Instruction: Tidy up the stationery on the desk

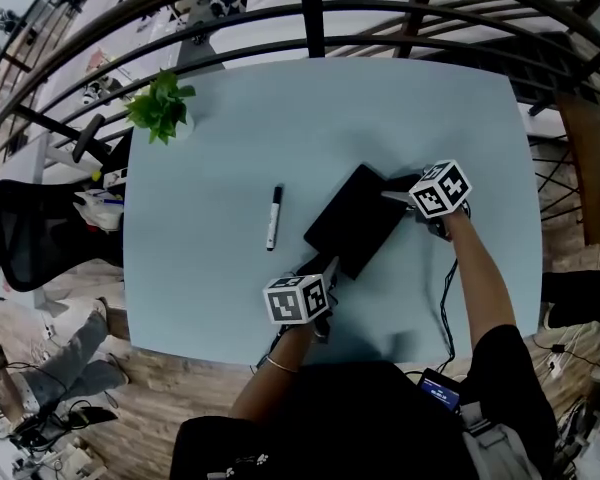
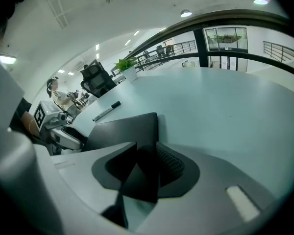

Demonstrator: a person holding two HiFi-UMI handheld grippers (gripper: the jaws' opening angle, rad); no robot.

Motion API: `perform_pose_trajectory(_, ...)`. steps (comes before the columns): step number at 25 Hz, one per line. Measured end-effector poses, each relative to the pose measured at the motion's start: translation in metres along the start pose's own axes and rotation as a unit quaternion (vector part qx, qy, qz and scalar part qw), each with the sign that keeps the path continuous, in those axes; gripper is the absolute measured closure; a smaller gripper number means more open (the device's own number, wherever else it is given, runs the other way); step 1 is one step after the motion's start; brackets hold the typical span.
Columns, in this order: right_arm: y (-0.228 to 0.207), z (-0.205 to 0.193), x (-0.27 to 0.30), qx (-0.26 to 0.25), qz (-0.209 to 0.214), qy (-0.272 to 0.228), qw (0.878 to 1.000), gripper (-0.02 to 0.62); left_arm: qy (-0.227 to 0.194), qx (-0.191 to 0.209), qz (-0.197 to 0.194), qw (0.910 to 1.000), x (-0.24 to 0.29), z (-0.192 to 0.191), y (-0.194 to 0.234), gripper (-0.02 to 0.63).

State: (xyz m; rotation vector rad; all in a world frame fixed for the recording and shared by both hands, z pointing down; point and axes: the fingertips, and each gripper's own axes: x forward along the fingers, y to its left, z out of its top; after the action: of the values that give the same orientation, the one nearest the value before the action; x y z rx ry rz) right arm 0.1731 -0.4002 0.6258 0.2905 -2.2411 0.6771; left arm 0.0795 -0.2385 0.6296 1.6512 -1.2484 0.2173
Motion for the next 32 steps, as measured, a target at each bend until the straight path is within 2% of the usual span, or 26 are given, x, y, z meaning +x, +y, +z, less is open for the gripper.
perform_pose_trajectory(7, 0.008, -0.017, -0.006, 0.017, -0.030, 0.000, 0.999, 0.465, 0.012, 0.020, 0.003, 0.9997, -0.002, 0.004, 0.012, 0.477)
perform_pose_trajectory(16, 0.044, -0.062, -0.027, 0.062, -0.062, -0.012, 0.996, 0.466, 0.039, 0.086, -0.001, 0.9955, -0.012, 0.011, 0.025, 0.483)
perform_pose_trajectory(26, 0.114, -0.113, -0.028, 0.120, -0.066, -0.038, 0.990, 0.469, 0.056, 0.164, -0.023, 0.9846, -0.023, 0.021, 0.041, 0.497)
perform_pose_trajectory(32, 0.162, -0.133, -0.017, 0.130, -0.060, -0.035, 0.989, 0.476, 0.053, 0.200, -0.029, 0.9778, -0.026, 0.030, 0.050, 0.509)
